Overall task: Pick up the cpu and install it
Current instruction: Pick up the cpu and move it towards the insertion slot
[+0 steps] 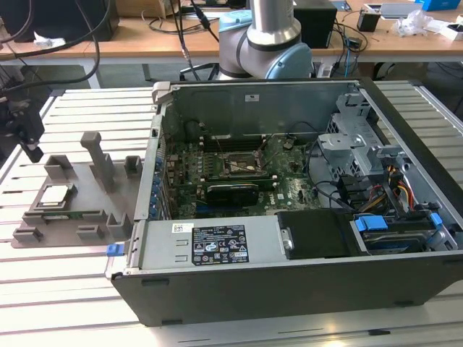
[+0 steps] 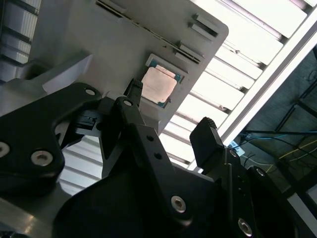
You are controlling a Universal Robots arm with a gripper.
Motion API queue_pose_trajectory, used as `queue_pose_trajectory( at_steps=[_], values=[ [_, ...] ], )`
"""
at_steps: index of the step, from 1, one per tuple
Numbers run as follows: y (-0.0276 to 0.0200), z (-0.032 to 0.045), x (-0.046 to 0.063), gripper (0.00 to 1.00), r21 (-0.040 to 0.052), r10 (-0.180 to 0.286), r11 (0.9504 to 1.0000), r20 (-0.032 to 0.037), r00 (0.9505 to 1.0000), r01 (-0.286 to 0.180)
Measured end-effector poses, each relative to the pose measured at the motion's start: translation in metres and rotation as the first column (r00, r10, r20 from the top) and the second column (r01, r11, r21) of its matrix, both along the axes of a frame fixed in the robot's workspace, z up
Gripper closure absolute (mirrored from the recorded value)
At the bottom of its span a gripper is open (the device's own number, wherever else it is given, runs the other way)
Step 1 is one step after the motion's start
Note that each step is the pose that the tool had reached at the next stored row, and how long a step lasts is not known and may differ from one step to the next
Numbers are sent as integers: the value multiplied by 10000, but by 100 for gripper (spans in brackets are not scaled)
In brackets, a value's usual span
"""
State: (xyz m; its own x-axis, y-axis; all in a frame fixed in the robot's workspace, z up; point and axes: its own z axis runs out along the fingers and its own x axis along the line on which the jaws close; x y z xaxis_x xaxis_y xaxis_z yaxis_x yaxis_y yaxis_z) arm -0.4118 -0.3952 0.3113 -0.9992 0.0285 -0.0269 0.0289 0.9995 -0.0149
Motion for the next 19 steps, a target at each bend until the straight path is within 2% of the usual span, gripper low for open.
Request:
queue_pose_trajectory(
  at_steps=[19],
  values=[
    [0,-162,0,34,0,0,10000,0,10000,0]
  ],
)
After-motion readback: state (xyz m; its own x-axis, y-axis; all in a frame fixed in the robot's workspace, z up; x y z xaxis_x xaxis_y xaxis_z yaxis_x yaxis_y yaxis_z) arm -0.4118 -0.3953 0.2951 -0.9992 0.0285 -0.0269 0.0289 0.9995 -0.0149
